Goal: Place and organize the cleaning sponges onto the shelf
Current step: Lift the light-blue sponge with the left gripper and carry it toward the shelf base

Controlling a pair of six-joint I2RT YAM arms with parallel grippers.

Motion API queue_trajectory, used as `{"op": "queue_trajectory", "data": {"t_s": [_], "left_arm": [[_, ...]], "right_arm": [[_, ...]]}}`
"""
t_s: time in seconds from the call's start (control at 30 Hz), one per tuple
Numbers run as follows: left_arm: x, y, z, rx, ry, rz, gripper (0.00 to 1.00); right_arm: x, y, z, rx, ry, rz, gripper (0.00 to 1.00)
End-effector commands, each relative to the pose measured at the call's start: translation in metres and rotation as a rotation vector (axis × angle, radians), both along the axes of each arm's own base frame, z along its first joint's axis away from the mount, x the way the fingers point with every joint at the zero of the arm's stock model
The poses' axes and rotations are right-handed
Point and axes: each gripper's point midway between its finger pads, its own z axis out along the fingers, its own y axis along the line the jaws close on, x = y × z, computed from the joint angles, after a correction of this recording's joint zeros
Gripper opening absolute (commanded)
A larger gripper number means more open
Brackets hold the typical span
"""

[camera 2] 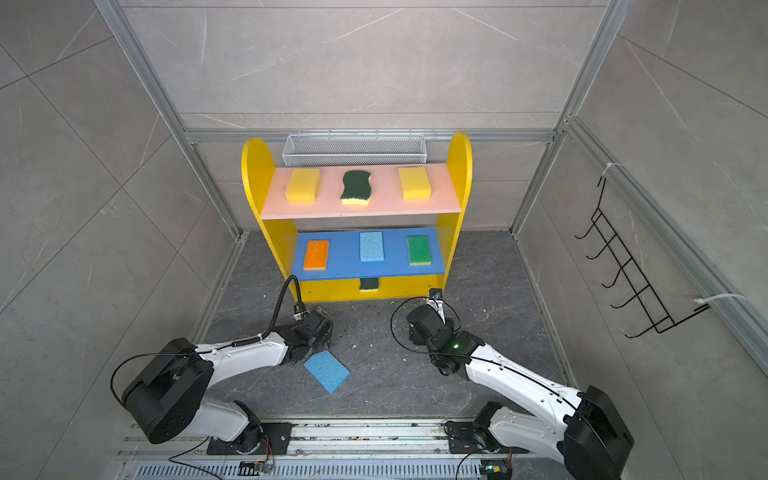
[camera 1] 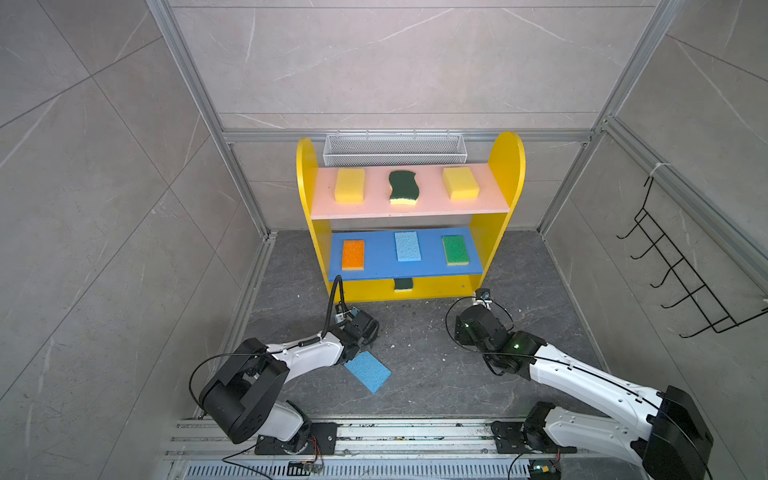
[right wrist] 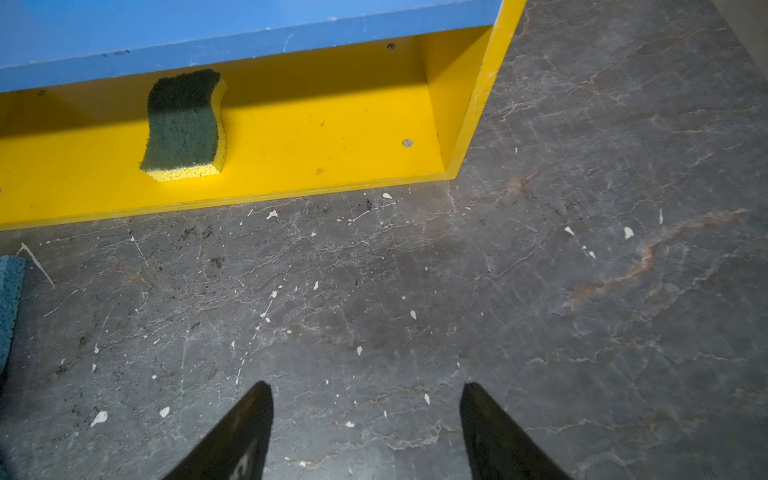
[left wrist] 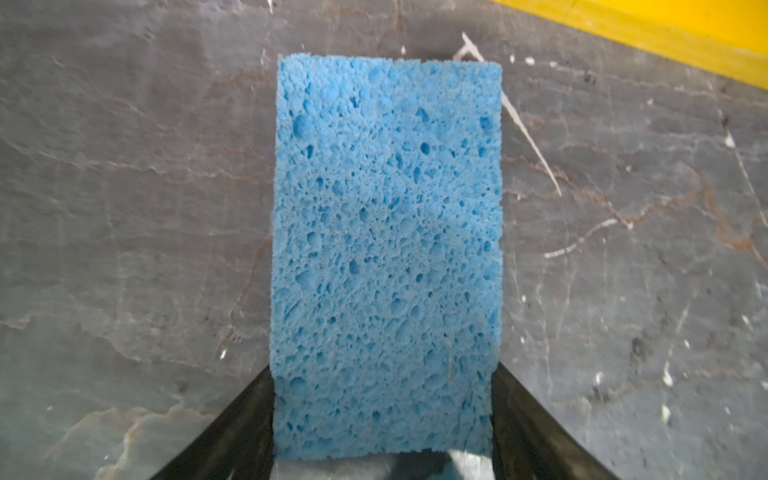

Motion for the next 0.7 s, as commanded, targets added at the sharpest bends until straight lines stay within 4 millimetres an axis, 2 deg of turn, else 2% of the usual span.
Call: {"op": "queue_trajectory", "data": {"t_s": [0.0,0.27,0.53,0.67], "left_arm": [[-0.010,0.001,0.007,0.006,0.033,-0.068,0.74],[-0.007,-0.007,0.034,-0.017,-0.039,-0.189,0.74],[0.007,-0.012,0.062,0.004,-0.132,-0.254,0.74],[0.016,-0.015,0.067,0.039,-0.147,-0.272,0.73]], "right_arm": [[0.001,-0.003,0.004,-0.005,0.003,-0.017,0.73],[0.000,-0.004,0.006,0.003,0.002,-0.022,0.73],[-0.001,-0.004,0.005,0.017,0.003,-0.028,0.73],[-0.001,-0.003,0.005,0.026,0.001,-0.027,0.73]]}}
